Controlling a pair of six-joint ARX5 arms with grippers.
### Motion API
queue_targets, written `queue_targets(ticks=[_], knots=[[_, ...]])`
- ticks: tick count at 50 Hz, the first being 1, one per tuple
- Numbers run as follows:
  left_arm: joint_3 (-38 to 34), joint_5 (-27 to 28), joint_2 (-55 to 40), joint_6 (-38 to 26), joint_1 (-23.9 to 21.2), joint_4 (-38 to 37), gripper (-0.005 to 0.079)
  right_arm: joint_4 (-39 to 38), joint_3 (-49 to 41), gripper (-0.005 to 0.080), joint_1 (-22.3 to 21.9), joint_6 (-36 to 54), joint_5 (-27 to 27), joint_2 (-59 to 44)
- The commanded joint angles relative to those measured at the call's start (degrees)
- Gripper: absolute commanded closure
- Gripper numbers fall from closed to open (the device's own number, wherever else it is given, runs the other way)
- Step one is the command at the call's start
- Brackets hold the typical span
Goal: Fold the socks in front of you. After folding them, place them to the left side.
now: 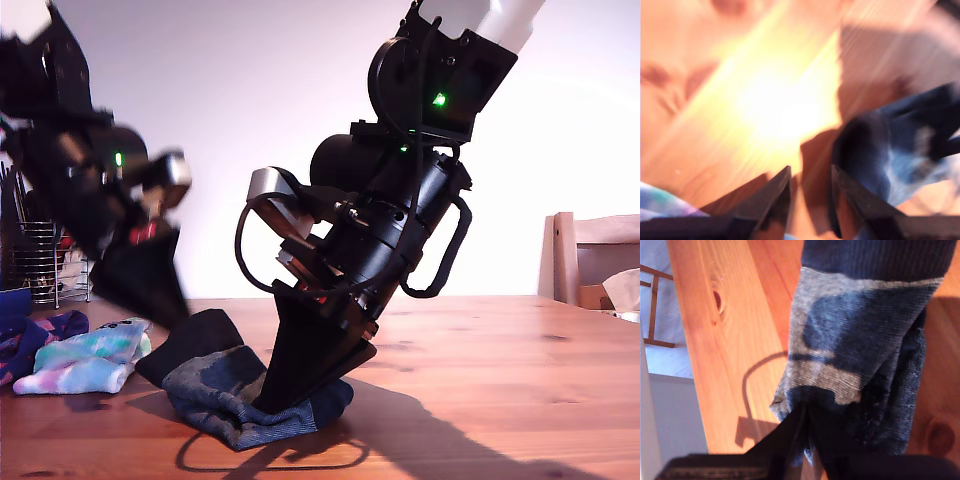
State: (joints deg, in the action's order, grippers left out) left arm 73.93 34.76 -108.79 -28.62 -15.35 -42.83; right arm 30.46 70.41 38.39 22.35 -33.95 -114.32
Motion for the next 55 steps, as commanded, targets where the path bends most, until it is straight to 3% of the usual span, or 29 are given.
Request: queue_targets(ticks=[1, 8, 17, 37, 47, 55], knots=[[0.02, 1.77, 0.42, 0.13, -0.57, -0.76, 0.0520, 0.42, 0.68, 0.0763, 0.59, -0.28, -0.39, 0.11], [0.11, 3.30, 1.20, 0.20, -0.94, -1.33, 0.0573, 1.29, 1.95, 0.0763, 0.59, -0.50, -1.79, 1.05], [0.37, 4.70, 5.25, 0.26, -0.94, -1.75, 0.0770, 4.15, 4.74, 0.0763, 0.59, -0.46, -1.92, 1.90], [0.28, 6.34, 6.80, 3.15, -4.04, -6.64, 0.0763, 11.61, 11.50, 0.0763, -0.50, 2.21, 0.52, 2.64], [-0.68, 3.63, 6.80, 3.39, -6.99, -6.49, 0.0763, 13.38, 12.98, 0.0763, -4.74, 3.30, 3.45, 2.64], [-7.04, 1.81, 6.80, 5.11, -8.22, -0.92, 0.0763, 13.44, 12.98, 0.0763, -8.96, 3.54, 4.74, 2.64]])
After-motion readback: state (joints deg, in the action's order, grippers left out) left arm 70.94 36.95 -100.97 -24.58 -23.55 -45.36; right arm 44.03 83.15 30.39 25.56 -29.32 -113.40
